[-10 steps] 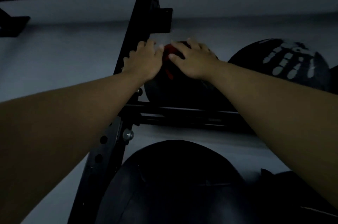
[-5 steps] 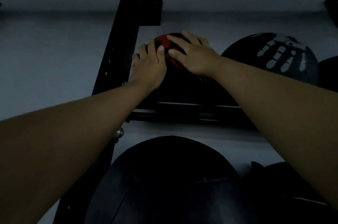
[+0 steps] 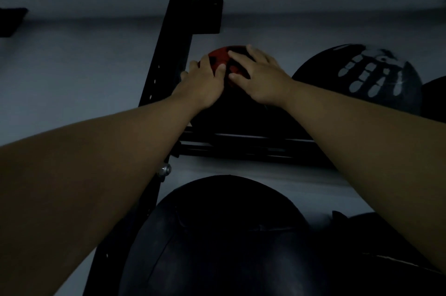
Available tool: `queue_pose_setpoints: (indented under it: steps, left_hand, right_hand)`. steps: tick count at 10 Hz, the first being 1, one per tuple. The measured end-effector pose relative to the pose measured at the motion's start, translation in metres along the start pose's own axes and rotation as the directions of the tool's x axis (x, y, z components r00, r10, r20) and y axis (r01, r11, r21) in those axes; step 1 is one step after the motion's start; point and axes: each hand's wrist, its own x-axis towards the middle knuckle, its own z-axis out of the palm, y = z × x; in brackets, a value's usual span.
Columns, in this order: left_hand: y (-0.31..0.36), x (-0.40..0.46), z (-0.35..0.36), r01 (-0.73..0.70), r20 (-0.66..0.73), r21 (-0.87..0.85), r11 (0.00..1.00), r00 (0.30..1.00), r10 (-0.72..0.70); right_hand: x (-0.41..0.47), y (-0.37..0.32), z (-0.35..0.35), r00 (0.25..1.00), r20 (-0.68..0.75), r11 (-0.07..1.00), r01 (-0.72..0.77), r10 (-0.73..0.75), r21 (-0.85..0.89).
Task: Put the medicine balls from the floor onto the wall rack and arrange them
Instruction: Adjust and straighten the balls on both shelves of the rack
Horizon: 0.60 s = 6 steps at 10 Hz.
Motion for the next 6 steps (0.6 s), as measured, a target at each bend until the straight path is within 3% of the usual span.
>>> queue_pose_setpoints:
  steps: [3,5,6]
  left_hand:
    - [0.044,-0.038,0.0,-0.017,-0.088,0.153,0.988,0.996,0.031]
    - [0.067,-0.071,0.018,-0.043,-0.075,0.245,0.969,0.995,0.063]
    - [0.082,-0.086,0.037,-0.047,0.0,0.282,0.958,0.999,0.049]
  right_hand:
    - [-0.059,0.028,-0.025,0.992,0.038,0.98,0.116,-0.124,0.162]
    - [-0.1,0.06,-0.025,0.985,-0.025,0.943,0.169,-0.169,0.287]
    - [-0.126,0.083,-0.028,0.992,-0.05,0.929,0.126,-0.115,0.348]
